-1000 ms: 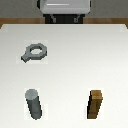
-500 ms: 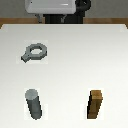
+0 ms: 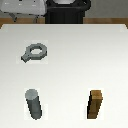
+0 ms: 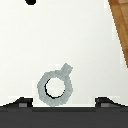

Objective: Put the loop with the handle onto the peg.

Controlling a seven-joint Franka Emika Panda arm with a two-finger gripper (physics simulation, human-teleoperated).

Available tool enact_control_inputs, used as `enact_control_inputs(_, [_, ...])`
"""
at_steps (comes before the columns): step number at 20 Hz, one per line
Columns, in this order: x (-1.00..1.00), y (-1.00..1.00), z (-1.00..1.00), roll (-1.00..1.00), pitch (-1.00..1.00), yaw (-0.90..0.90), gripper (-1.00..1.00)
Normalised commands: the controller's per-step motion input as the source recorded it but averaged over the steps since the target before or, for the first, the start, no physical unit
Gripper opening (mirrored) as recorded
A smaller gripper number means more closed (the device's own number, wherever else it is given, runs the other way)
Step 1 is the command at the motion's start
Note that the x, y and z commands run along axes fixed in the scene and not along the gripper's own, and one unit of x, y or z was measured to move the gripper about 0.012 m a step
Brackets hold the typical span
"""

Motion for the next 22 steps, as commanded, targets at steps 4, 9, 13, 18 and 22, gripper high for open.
enact_control_inputs(4, [0.00,0.00,0.00,0.00,0.00,-0.65,1.00])
enact_control_inputs(9, [0.40,0.00,0.00,0.00,0.00,0.00,1.00])
enact_control_inputs(13, [0.50,0.00,0.00,0.00,0.00,0.00,1.00])
enact_control_inputs(18, [0.40,0.00,0.00,0.00,0.00,0.00,1.00])
enact_control_inputs(22, [0.50,0.00,0.00,0.00,0.00,0.00,1.00])
